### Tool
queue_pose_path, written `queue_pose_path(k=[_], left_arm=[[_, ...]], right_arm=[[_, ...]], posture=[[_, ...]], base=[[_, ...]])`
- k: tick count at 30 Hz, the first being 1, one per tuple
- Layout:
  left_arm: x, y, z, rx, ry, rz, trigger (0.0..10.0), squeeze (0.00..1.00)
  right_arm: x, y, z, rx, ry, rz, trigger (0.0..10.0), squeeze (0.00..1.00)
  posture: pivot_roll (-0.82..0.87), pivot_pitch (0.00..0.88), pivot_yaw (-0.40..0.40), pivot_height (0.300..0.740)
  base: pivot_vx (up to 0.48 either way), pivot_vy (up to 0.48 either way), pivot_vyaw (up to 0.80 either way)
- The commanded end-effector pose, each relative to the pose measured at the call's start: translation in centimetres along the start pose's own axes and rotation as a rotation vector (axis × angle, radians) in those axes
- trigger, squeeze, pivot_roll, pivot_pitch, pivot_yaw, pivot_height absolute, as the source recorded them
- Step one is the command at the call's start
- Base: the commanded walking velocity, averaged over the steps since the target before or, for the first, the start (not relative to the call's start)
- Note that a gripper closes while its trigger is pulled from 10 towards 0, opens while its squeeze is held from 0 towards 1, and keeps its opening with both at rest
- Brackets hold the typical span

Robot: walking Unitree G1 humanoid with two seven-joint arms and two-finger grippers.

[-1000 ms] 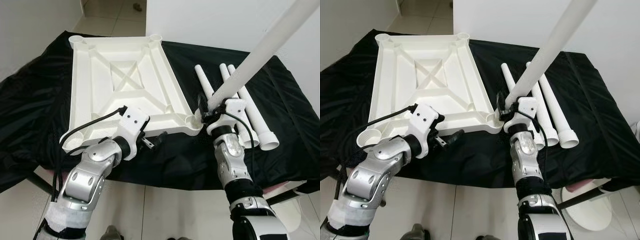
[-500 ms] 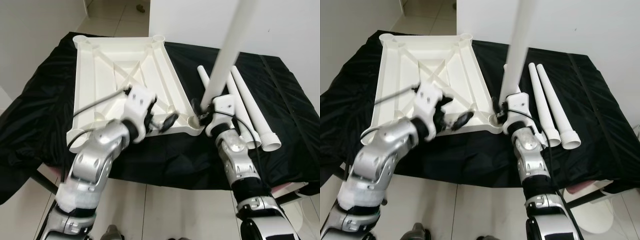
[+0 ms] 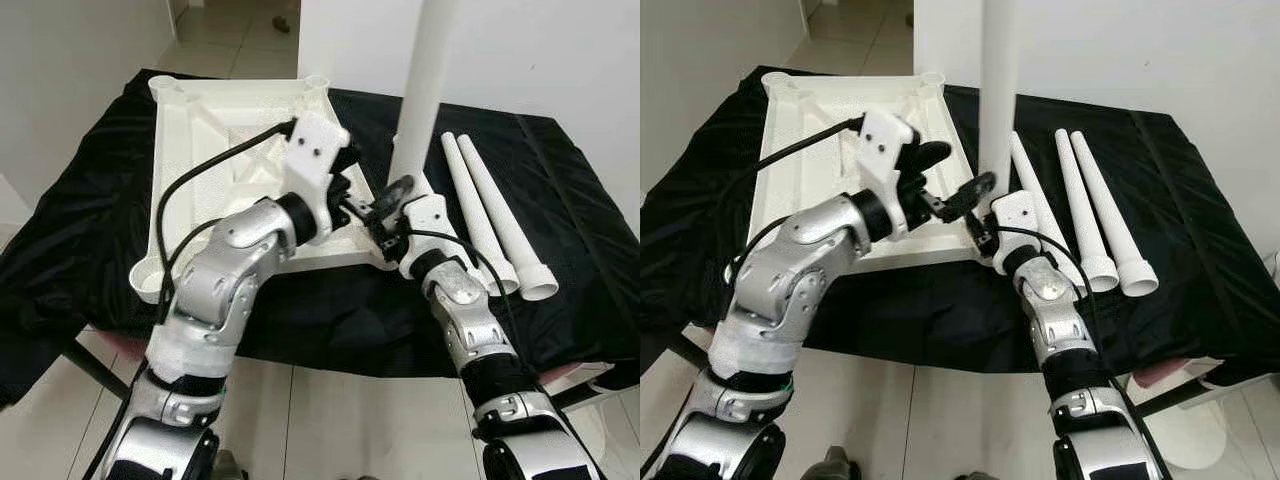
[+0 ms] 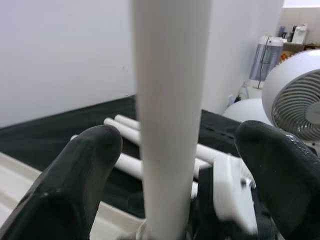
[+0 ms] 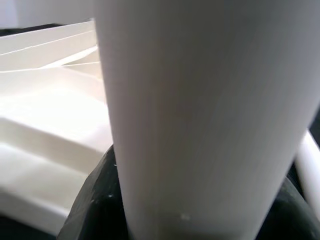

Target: Building children table

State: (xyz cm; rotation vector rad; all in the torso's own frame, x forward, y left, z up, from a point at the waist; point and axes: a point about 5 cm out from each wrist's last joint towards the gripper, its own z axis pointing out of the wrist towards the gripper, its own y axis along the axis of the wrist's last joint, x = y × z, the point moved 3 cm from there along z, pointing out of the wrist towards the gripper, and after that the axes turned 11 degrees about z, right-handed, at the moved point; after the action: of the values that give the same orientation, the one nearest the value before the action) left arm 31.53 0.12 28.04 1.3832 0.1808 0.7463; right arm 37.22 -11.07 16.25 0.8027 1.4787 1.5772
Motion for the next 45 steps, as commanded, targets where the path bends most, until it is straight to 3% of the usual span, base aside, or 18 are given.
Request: queue_pose_path(k=[1, 14, 15, 18, 19, 24, 26, 28, 33, 34, 35, 36, 37, 41, 42, 45], left_arm=[[-1.0, 0.5, 0.6, -0.034, -0.094, 0.003, 10.0, 0.00], [-0.9, 1.1, 2.0, -0.054, -0.096, 0.020, 10.0, 0.00], [-0.9, 1.1, 2.2, -0.055, -0.093, 0.015, 6.6, 0.00], [-0.9, 1.1, 2.3, -0.055, -0.092, 0.012, 6.6, 0.00], [-0.9, 1.1, 2.4, -0.057, -0.089, -0.001, 0.0, 0.00], [-0.7, 1.2, 2.6, -0.064, -0.080, -0.039, 0.0, 0.00], [-0.4, 1.4, 2.7, -0.081, -0.064, -0.136, 0.0, 0.00], [-0.2, 1.8, 2.7, -0.100, -0.058, -0.184, 0.0, 0.00], [0.0, 2.2, 2.7, -0.119, -0.052, -0.222, 0.0, 0.00], [0.0, 2.3, 2.8, -0.115, -0.053, -0.219, 2.7, 0.00], [0.0, 2.3, 2.8, -0.115, -0.053, -0.219, 2.7, 0.00], [0.0, 2.4, 2.8, -0.111, -0.053, -0.218, 8.9, 0.00], [0.1, 2.4, 2.9, -0.106, -0.051, -0.217, 10.0, 0.00], [0.4, 2.5, 3.1, -0.100, -0.026, -0.211, 10.0, 0.00], [0.6, 2.6, 3.2, -0.092, -0.003, -0.212, 10.0, 0.00], [1.6, 3.0, 3.5, -0.083, 0.068, -0.233, 10.0, 0.00]], right_arm=[[0.5, -1.5, -0.4, 0.074, 0.030, -0.015, 10.0, 0.00], [1.4, -2.0, -0.6, 0.093, 0.078, -0.029, 10.0, 0.00], [1.5, -2.0, -0.6, 0.093, 0.080, -0.032, 10.0, 0.00], [1.5, -2.0, -0.6, 0.093, 0.080, -0.032, 10.0, 0.00], [1.5, -1.9, -0.6, 0.089, 0.075, -0.032, 10.0, 0.00], [1.3, -1.5, -0.5, 0.068, 0.049, -0.032, 10.0, 0.00], [1.0, -1.3, -0.5, 0.054, 0.027, -0.036, 10.0, 0.00], [0.8, -1.1, -0.4, 0.043, 0.013, -0.028, 10.0, 0.00], [0.6, -0.9, -0.5, 0.038, -0.007, -0.013, 10.0, 0.00], [0.5, -0.9, -0.5, 0.037, -0.012, -0.004, 10.0, 0.00], [0.5, -0.9, -0.5, 0.037, -0.012, -0.004, 10.0, 0.00], [0.5, -0.9, -0.6, 0.039, -0.013, 0.005, 10.0, 0.00], [0.5, -0.9, -0.6, 0.039, -0.012, 0.009, 10.0, 0.00], [0.4, -0.9, -0.7, 0.038, -0.014, 0.007, 10.0, 0.00], [0.4, -0.8, -0.8, 0.039, -0.010, 0.015, 10.0, 1.00], [-0.3, -0.2, -0.7, 0.020, -0.030, -0.012, 10.0, 1.00]], posture=[[0.16, 0.000, -0.040, 0.740], [0.15, 0.000, -0.025, 0.740], [0.15, 0.000, -0.023, 0.740], [0.15, 0.000, -0.023, 0.740], [0.15, 0.000, -0.020, 0.740], [0.15, 0.000, -0.016, 0.740], [0.15, 0.000, -0.015, 0.740], [0.15, 0.000, -0.010, 0.740], [0.15, 0.000, -0.011, 0.740], [0.14, 0.000, -0.010, 0.740], [0.14, 0.000, -0.010, 0.740], [0.14, 0.000, -0.007, 0.740], [0.14, 0.000, -0.004, 0.740], [0.14, 0.000, 0.012, 0.740], [0.14, 0.001, 0.024, 0.740], [0.13, 0.012, 0.060, 0.740]], base=[[0.000, 0.000, 0.00], [0.000, 0.000, 0.00], [0.000, 0.000, 0.00], [0.000, 0.000, 0.00], [0.000, 0.000, 0.00], [0.000, 0.000, 0.00], [0.000, 0.000, 0.00], [0.000, 0.000, 0.00], [0.000, 0.000, 0.00], [0.000, 0.000, 0.00], [0.000, 0.000, 0.00], [0.000, 0.000, 0.00], [0.000, 0.000, 0.00], [0.000, 0.000, 0.00], [0.000, 0.000, 0.00], [0.000, 0.000, 0.00]])
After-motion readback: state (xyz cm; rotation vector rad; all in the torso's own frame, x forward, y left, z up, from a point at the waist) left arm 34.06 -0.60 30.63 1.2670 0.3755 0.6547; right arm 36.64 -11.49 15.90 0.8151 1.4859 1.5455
